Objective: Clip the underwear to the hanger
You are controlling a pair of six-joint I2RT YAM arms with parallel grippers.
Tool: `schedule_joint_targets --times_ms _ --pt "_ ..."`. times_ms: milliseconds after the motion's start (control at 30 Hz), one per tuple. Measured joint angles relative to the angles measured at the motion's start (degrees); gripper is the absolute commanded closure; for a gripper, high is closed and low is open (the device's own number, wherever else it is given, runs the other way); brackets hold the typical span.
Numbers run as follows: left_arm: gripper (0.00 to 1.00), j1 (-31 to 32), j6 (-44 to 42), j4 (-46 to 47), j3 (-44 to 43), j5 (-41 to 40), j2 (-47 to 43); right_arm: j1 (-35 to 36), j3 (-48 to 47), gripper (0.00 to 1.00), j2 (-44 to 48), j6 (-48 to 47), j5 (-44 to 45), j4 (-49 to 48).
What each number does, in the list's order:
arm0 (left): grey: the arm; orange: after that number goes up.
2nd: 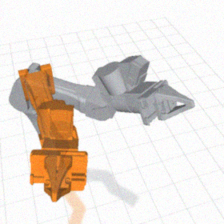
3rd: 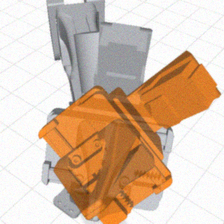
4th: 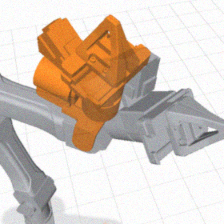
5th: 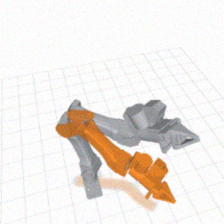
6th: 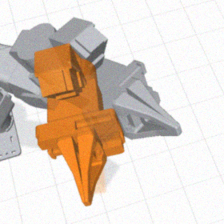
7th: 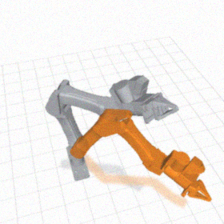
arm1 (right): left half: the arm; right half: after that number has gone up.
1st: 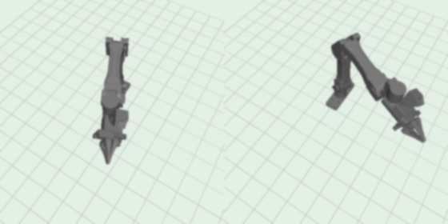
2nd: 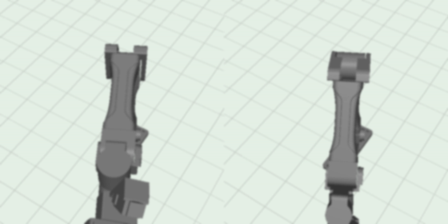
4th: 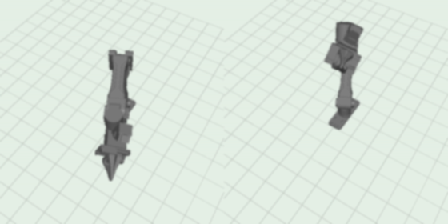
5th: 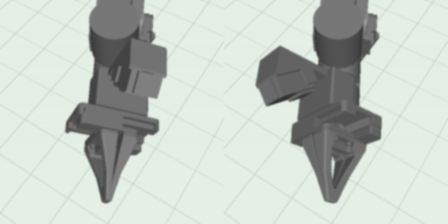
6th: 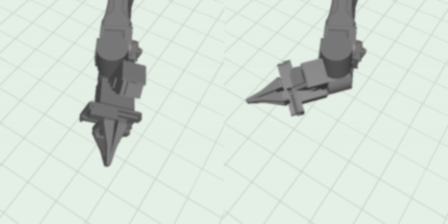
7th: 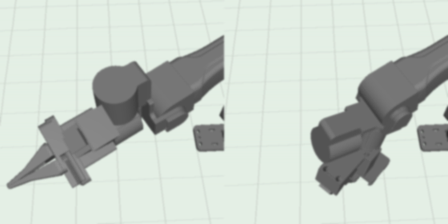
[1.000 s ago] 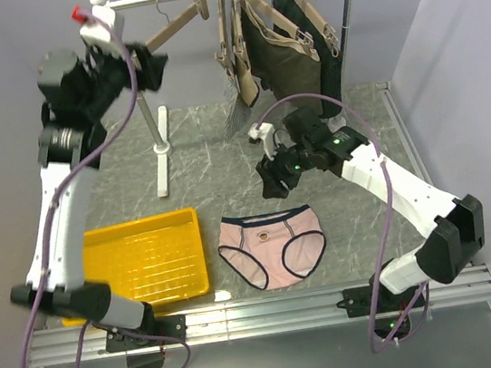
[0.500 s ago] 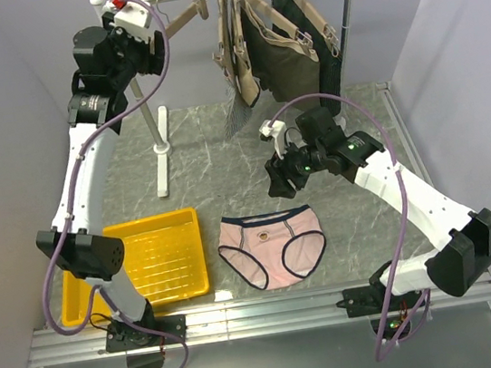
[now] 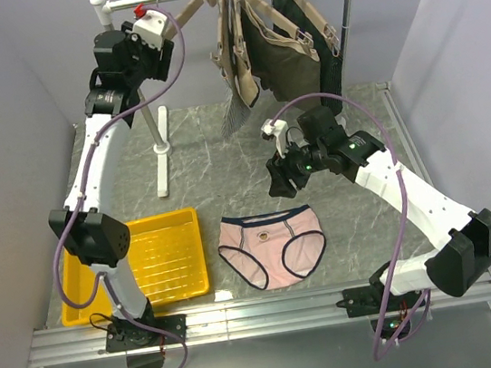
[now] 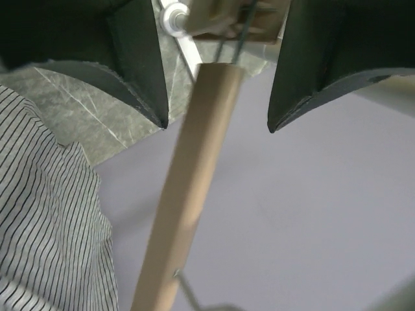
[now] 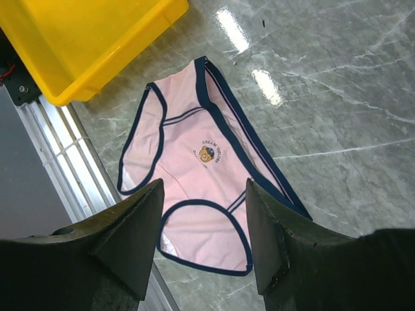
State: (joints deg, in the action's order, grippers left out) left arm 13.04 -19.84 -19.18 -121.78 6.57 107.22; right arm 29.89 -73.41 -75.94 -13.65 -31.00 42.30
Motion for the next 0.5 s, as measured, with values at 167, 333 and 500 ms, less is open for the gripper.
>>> schedule_joint_targets --times_ms 167,333,500 --pt "0.54 0.00 -0.44 0.00 -0.20 0.02 1.38 -0.26 0.87 0.40 -0.02 0.17 -0.15 -0.52" --pt "0.71 0.00 -0.33 -0.15 -0.92 0.13 1.40 -0.33 0.94 0.40 -0.02 0.33 -0.17 -0.66" --pt "0.95 -0.09 0.17 0.52 -1.07 0.48 1.40 -0.37 0.94 0.40 -0.02 0.35 -0.17 -0.70"
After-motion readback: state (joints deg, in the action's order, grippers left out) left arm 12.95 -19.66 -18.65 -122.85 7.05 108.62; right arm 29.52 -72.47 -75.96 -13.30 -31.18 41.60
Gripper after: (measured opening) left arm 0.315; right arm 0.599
